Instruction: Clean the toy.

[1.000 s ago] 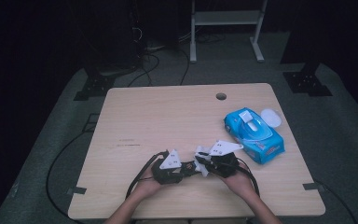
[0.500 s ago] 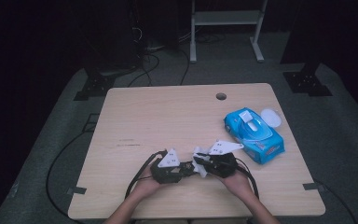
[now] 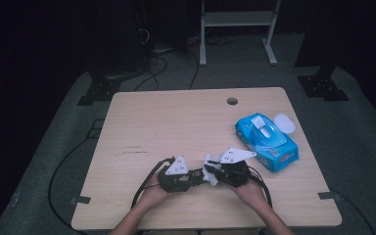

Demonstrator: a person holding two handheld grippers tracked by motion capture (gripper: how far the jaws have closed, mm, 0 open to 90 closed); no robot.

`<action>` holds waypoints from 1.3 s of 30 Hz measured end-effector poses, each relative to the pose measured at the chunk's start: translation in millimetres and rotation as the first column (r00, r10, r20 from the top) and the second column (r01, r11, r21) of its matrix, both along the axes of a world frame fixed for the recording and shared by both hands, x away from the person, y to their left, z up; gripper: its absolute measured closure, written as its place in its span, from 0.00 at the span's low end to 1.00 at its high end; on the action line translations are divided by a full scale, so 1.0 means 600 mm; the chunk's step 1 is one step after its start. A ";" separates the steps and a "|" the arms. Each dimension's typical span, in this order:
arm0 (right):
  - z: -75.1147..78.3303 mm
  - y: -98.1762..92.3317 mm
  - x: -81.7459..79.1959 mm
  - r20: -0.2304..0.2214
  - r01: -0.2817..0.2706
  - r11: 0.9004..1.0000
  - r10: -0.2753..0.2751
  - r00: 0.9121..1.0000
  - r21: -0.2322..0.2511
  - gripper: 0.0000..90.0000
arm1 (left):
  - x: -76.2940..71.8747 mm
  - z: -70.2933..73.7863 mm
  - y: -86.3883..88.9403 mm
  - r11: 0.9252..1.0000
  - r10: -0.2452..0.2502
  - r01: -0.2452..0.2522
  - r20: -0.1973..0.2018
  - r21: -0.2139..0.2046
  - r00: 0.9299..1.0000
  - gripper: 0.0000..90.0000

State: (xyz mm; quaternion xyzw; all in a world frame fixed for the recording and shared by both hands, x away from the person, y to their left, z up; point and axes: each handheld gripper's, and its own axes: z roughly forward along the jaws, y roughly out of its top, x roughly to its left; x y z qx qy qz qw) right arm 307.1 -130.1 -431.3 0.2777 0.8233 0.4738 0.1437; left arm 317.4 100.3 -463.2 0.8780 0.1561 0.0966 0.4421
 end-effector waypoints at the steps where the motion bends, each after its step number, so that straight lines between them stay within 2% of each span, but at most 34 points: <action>1: 0.000 0.005 -0.002 0.008 -0.014 1.000 0.014 1.000 0.003 0.88 | 0.000 0.001 0.001 1.000 0.002 -0.002 0.006 0.009 1.000 0.75; 6: 0.002 0.009 -0.003 0.011 -0.033 0.999 0.033 0.999 -0.011 0.88 | 0.000 0.001 0.005 1.000 0.008 -0.008 0.004 0.008 1.000 0.75; 7: 0.003 0.000 0.000 0.013 -0.008 1.000 0.009 1.000 -0.030 0.88 | 0.002 0.001 0.007 1.000 0.014 -0.014 0.002 0.004 1.000 0.75; 9: 0.003 -0.007 0.003 0.010 0.006 0.999 -0.006 1.000 -0.034 0.88 | 0.003 0.000 0.007 1.000 0.016 -0.016 -0.002 -0.001 1.000 0.75; 11: 0.002 -0.019 0.010 -0.011 0.035 0.999 -0.035 0.999 -0.011 0.88 | 0.003 0.000 0.007 1.000 0.016 -0.016 -0.002 -0.002 1.000 0.75; 13: 0.001 -0.018 0.010 -0.009 0.035 0.999 -0.035 0.999 -0.009 0.88 | 0.003 0.000 0.007 1.000 0.015 -0.015 -0.002 -0.002 1.000 0.75; 16: -0.001 -0.001 0.003 -0.013 0.003 1.000 -0.003 1.000 0.003 0.88 | 0.003 0.000 0.007 1.000 0.018 -0.018 -0.004 -0.002 1.000 0.75; 17: 0.000 0.009 0.000 0.011 -0.012 1.000 0.013 1.000 -0.019 0.88 | 0.003 0.001 0.008 1.000 0.019 -0.019 -0.004 0.002 1.000 0.75; 18: 0.000 0.009 0.000 0.011 -0.012 1.000 0.013 1.000 -0.019 0.88 | 0.003 0.001 0.009 1.000 0.019 -0.019 -0.001 0.003 1.000 0.75; 20: 0.001 0.005 0.003 0.002 -0.014 1.000 0.014 1.000 -0.018 0.88 | 0.003 0.001 0.010 1.000 0.020 -0.020 -0.002 0.003 1.000 0.75; 21: 0.001 -0.008 0.006 0.009 0.011 1.000 -0.011 1.000 -0.028 0.88 | 0.004 0.001 0.011 1.000 0.019 -0.019 -0.001 0.004 1.000 0.75; 22: 0.001 -0.008 0.006 0.009 0.011 1.000 -0.011 1.000 -0.028 0.88 | 0.004 0.001 0.011 1.000 0.019 -0.019 -0.001 0.004 1.000 0.75; 23: 0.003 -0.023 0.008 0.029 0.048 0.998 -0.046 0.999 -0.047 0.88 | 0.004 0.002 0.012 1.000 0.015 -0.015 0.003 0.012 1.000 0.75; 27: 0.003 -0.045 0.009 0.025 0.078 0.996 -0.077 0.997 -0.042 0.88 | 0.004 0.002 0.012 1.000 0.013 -0.014 0.006 0.015 1.000 0.75; 30: 0.004 -0.044 0.007 0.024 0.082 0.996 -0.081 0.996 -0.038 0.88 | 0.004 0.001 0.014 1.000 0.018 -0.018 0.003 0.012 1.000 0.75; 32: 0.003 -0.037 0.004 0.017 0.064 0.998 -0.063 0.998 -0.030 0.88 | 0.006 0.002 0.017 1.000 0.025 -0.025 0.004 0.015 1.000 0.75; 33: 0.002 -0.031 0.003 -0.016 0.026 1.000 -0.026 1.000 -0.003 0.88 | 0.006 0.002 0.019 0.999 0.033 -0.033 0.008 0.021 0.999 0.74; 35: 0.002 -0.031 0.004 -0.011 0.017 1.000 -0.017 1.000 -0.012 0.88 | 0.006 0.002 0.021 0.999 0.034 -0.034 0.010 0.019 0.999 0.75; 38: 0.003 -0.041 0.008 -0.006 0.042 0.999 -0.042 0.999 -0.023 0.88 | 0.006 0.002 0.022 0.999 0.035 -0.035 0.010 0.018 0.999 0.75; 39: 0.002 -0.056 0.013 0.007 0.076 0.997 -0.075 0.997 -0.032 0.88 | 0.006 0.002 0.022 0.999 0.036 -0.036 0.009 0.016 0.999 0.75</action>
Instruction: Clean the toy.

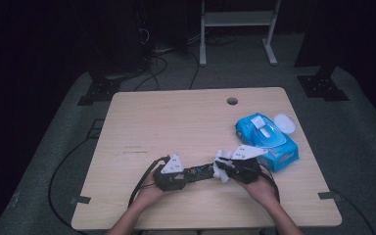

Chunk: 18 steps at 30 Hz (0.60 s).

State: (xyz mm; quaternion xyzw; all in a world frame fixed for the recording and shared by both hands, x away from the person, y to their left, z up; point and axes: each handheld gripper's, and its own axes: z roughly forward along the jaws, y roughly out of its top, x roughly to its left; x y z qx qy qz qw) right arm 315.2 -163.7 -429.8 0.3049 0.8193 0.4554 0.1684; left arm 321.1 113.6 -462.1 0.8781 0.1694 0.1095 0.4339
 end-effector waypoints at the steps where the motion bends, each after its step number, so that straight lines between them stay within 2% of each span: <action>1: 0.000 0.000 0.000 0.000 0.000 1.000 0.000 1.000 0.000 0.88 | 0.000 0.000 0.000 1.000 0.000 0.000 0.000 0.000 1.000 0.75; 2: 0.000 -0.011 0.004 -0.011 0.020 1.000 -0.020 1.000 0.013 0.88 | 0.001 0.000 0.001 1.000 0.002 -0.002 0.003 0.002 1.000 0.75; 5: 0.001 -0.009 0.003 -0.002 0.023 1.000 -0.023 1.000 0.005 0.88 | 0.001 0.001 0.002 1.000 0.005 -0.005 0.003 0.005 1.000 0.75; 7: 0.002 0.003 -0.002 0.003 0.003 1.000 -0.003 1.000 0.004 0.88 | 0.001 0.001 0.003 1.000 0.006 -0.006 0.005 0.009 1.000 0.75; 8: 0.001 0.011 -0.005 -0.012 -0.024 1.000 0.025 1.000 0.019 0.88 | 0.001 0.001 0.005 1.000 0.010 -0.010 0.004 0.008 1.000 0.74; 11: 0.001 0.013 -0.003 -0.011 -0.029 0.999 0.029 1.000 0.018 0.88 | 0.002 0.001 0.007 1.000 0.012 -0.012 0.003 0.006 1.000 0.75; 13: 0.000 -0.004 0.006 -0.005 0.013 1.000 -0.013 1.000 0.006 0.88 | 0.003 0.001 0.008 1.000 0.016 -0.016 0.003 0.002 1.000 0.75; 15: -0.001 -0.012 0.009 -0.006 0.026 1.000 -0.026 1.000 0.011 0.88 | 0.004 0.001 0.009 1.000 0.017 -0.017 0.004 0.004 1.000 0.75; 18: -0.002 -0.034 0.016 -0.014 0.080 0.997 -0.080 0.997 0.014 0.88 | 0.004 0.001 0.010 1.000 0.020 -0.020 0.004 0.004 1.000 0.75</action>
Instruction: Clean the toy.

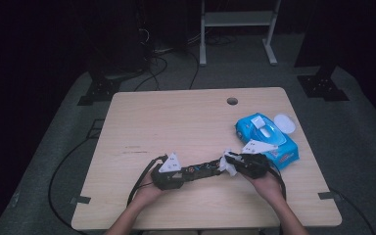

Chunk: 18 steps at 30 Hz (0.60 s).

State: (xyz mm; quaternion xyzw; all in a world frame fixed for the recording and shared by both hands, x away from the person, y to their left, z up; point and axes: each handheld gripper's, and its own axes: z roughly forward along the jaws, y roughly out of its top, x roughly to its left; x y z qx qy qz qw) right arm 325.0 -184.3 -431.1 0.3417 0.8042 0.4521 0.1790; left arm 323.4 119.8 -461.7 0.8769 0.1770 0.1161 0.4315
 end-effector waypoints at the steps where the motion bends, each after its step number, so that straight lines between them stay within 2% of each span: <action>1: 0.001 -0.006 0.000 -0.005 0.005 1.000 -0.005 1.000 0.019 0.88 | 0.001 0.000 0.001 1.000 0.000 0.000 -0.002 0.000 1.000 0.75; 3: 0.006 -0.008 -0.004 -0.004 0.005 0.998 -0.005 1.000 0.057 0.88 | 0.001 -0.001 0.002 1.000 0.001 -0.001 -0.006 -0.007 1.000 0.75; 5: 0.009 0.002 -0.009 0.005 -0.031 0.996 0.031 1.000 0.087 0.88 | 0.002 -0.001 0.002 1.000 -0.003 0.003 -0.006 -0.009 1.000 0.75; 7: 0.007 0.015 -0.012 0.013 -0.067 0.995 0.067 0.998 0.070 0.88 | 0.002 -0.001 0.002 1.000 -0.003 0.003 -0.005 -0.009 1.000 0.75; 9: 0.003 0.022 -0.010 0.009 -0.077 0.996 0.077 0.997 0.041 0.88 | 0.001 0.000 0.002 1.000 -0.003 0.003 -0.001 -0.003 1.000 0.75; 11: -0.003 0.017 -0.003 -0.007 -0.059 0.998 0.059 0.998 0.027 0.88 | 0.000 0.000 0.002 1.000 -0.001 0.001 -0.003 -0.005 1.000 0.75; 13: -0.006 0.004 0.005 -0.014 -0.011 1.000 0.011 1.000 0.016 0.88 | 0.000 -0.001 0.002 1.000 -0.001 0.001 -0.006 -0.008 1.000 0.75; 15: -0.007 -0.008 0.008 -0.030 0.019 0.999 -0.018 0.999 0.034 0.88 | 0.001 -0.001 0.003 1.000 -0.003 0.003 -0.007 -0.009 1.000 0.75; 18: 0.001 -0.006 0.002 -0.010 -0.007 0.997 0.008 1.000 0.073 0.88 | 0.003 -0.002 0.003 1.000 -0.005 0.005 -0.011 -0.017 1.000 0.75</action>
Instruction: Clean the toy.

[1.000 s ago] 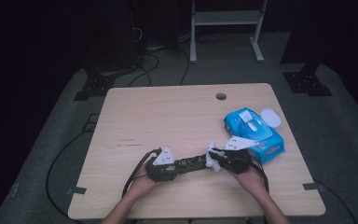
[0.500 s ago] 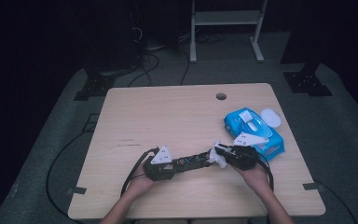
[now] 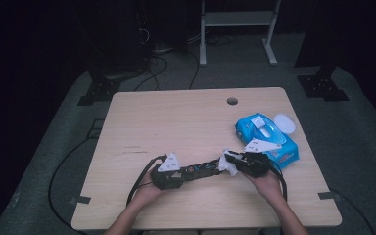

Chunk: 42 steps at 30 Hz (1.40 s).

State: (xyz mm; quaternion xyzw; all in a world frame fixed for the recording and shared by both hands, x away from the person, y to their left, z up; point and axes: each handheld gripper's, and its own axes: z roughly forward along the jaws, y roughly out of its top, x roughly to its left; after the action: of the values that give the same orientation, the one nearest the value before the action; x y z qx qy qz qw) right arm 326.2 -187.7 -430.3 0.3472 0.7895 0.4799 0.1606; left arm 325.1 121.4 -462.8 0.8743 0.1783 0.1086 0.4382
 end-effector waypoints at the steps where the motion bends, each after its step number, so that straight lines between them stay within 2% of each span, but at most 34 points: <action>1: 0.001 0.005 -0.002 0.004 -0.012 1.000 0.012 1.000 0.006 0.88 | 0.000 0.000 0.000 1.000 0.002 -0.002 -0.002 -0.002 1.000 0.75; 3: -0.001 0.022 -0.004 0.006 -0.048 0.999 0.049 0.999 -0.018 0.88 | 0.000 0.000 0.000 1.000 0.001 -0.001 0.003 0.002 1.000 0.75; 4: -0.004 0.029 -0.003 0.009 -0.060 0.997 0.061 0.998 -0.045 0.88 | -0.001 0.001 0.000 1.000 0.000 0.000 0.003 0.004 1.000 0.75; 5: -0.007 0.031 -0.002 0.019 -0.060 0.997 0.061 0.998 -0.048 0.88 | -0.001 0.001 0.000 1.000 0.001 -0.001 0.003 0.005 1.000 0.75; 7: -0.007 0.029 0.002 0.003 -0.051 0.998 0.051 0.999 -0.035 0.88 | -0.001 0.000 -0.001 1.000 0.000 0.000 0.002 0.000 1.000 0.75; 10: -0.006 0.046 -0.004 0.029 -0.045 0.998 0.047 0.998 -0.046 0.88 | 0.001 -0.001 -0.002 1.000 -0.001 0.001 -0.006 -0.011 1.000 0.75; 12: -0.005 0.061 -0.006 0.026 -0.076 0.996 0.077 0.997 -0.039 0.89 | 0.000 0.000 -0.002 1.000 -0.004 0.004 -0.002 -0.008 1.000 0.75; 15: -0.003 0.101 -0.013 0.030 -0.151 0.987 0.152 0.988 -0.052 0.89 | 0.000 -0.001 -0.004 1.000 -0.001 0.001 -0.003 -0.012 1.000 0.75; 16: -0.003 0.101 -0.013 0.030 -0.151 0.987 0.152 0.988 -0.052 0.89 | 0.000 -0.001 -0.004 1.000 -0.001 0.001 -0.003 -0.012 1.000 0.75; 17: -0.003 0.127 -0.015 0.022 -0.184 0.982 0.185 0.982 -0.046 0.89 | 0.000 -0.001 -0.004 1.000 -0.001 0.001 -0.006 -0.011 1.000 0.75; 19: -0.003 0.149 -0.013 0.001 -0.219 0.976 0.219 0.976 -0.013 0.89 | 0.000 -0.001 -0.004 1.000 -0.003 0.003 -0.006 -0.011 1.000 0.75; 21: -0.003 0.165 -0.013 -0.005 -0.242 0.970 0.242 0.970 0.002 0.89 | 0.000 -0.001 -0.004 1.000 -0.005 0.005 -0.005 -0.012 1.000 0.75; 23: -0.004 0.176 -0.013 -0.007 -0.249 0.969 0.249 0.969 -0.002 0.89 | -0.001 0.000 -0.003 1.000 -0.007 0.007 -0.002 -0.007 1.000 0.75; 26: -0.003 0.167 -0.008 -0.007 -0.244 0.970 0.244 0.970 -0.008 0.89 | -0.003 0.002 -0.002 1.000 -0.016 0.016 0.008 0.012 1.000 0.76; 28: 0.001 0.150 -0.009 0.007 -0.214 0.976 0.215 0.977 -0.040 0.89 | -0.003 0.001 -0.003 1.000 -0.014 0.014 0.008 0.009 1.000 0.76; 29: 0.003 0.136 -0.010 0.020 -0.190 0.979 0.192 0.981 -0.077 0.89 | -0.002 0.001 -0.002 1.000 -0.019 0.019 0.008 0.010 1.000 0.76; 31: 0.003 0.112 -0.011 0.032 -0.157 0.982 0.161 0.986 -0.106 0.89 | -0.002 0.001 -0.002 1.000 -0.017 0.017 0.007 0.008 1.000 0.76; 35: -0.003 0.045 -0.012 0.028 -0.073 0.995 0.075 0.997 -0.074 0.89 | -0.002 0.001 -0.004 1.000 -0.019 0.019 0.005 0.009 1.000 0.76; 36: -0.005 0.038 -0.012 0.024 -0.066 0.996 0.067 0.997 -0.064 0.89 | -0.003 0.001 -0.006 1.000 -0.016 0.016 0.005 0.007 1.000 0.76; 39: -0.005 0.028 -0.012 0.020 -0.039 0.998 0.040 0.999 -0.057 0.89 | -0.004 0.004 -0.007 0.999 -0.026 0.025 0.013 0.031 1.000 0.76; 42: -0.006 0.030 -0.012 0.024 -0.035 0.998 0.036 0.999 -0.054 0.88 | -0.003 0.005 -0.007 0.999 -0.026 0.025 0.012 0.035 1.000 0.76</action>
State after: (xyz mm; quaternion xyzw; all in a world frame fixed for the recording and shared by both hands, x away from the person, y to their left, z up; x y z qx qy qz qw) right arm 318.9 -169.4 -434.1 0.3228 0.8060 0.4658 0.1710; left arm 323.1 117.2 -459.5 0.8833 0.1626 0.1113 0.4253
